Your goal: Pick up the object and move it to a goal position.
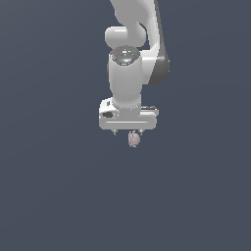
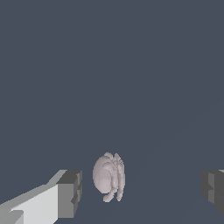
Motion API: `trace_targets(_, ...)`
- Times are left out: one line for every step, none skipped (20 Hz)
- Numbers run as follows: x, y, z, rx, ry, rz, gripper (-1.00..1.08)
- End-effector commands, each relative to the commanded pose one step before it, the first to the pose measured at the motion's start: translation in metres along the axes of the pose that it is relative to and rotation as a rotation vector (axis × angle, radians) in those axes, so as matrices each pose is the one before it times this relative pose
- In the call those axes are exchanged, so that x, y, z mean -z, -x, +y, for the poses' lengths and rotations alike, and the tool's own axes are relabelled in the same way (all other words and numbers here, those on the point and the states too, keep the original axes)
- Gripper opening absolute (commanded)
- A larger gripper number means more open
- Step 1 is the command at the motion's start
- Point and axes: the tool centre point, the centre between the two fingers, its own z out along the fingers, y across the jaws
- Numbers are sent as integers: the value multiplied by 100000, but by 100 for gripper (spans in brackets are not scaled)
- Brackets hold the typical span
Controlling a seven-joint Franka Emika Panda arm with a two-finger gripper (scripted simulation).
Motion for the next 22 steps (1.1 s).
trace_targets(0, 0, 1, 0, 0, 0, 100)
trace_targets(-14, 4, 1, 96, 18, -1, 100)
trace_targets(-44, 11, -7, 296, 53, -6, 100)
trace_targets(-70, 17, -8, 481, 86, -10, 100)
trace_targets(-94, 22, -10, 663, 116, -13, 100)
trace_targets(-114, 26, -13, 839, 143, -14, 100)
trace_targets(-123, 25, -13, 980, 161, -13, 100)
trace_targets(-95, 15, -6, 849, 133, -6, 100)
trace_targets(-59, 4, -3, 645, 95, 1, 100)
trace_targets(-27, -5, 3, 438, 59, 7, 100)
trace_targets(-1, -10, 3, 247, 28, 11, 100)
trace_targets(17, -11, -1, 68, 0, 13, 100)
trace_targets(10, -3, 8, -119, -16, -2, 100)
trace_targets(-29, 24, -9, -181, -10, -21, 100)
trace_targets(-83, 55, -43, -88, 17, -39, 100)
trace_targets(-142, 87, -52, -62, 40, -64, 100)
trace_targets(-215, 118, -65, -68, 78, -114, 100)
trace_targets(-254, 157, -96, -68, 78, -114, 100)
trace_targets(-320, 190, -111, -123, 107, -161, 100)
trace_targets(-364, 228, -134, -153, 114, -175, 100)
trace_targets(-418, 264, -150, -188, 133, -206, 100)
trace_targets(-465, 302, -169, -203, 148, -227, 100)
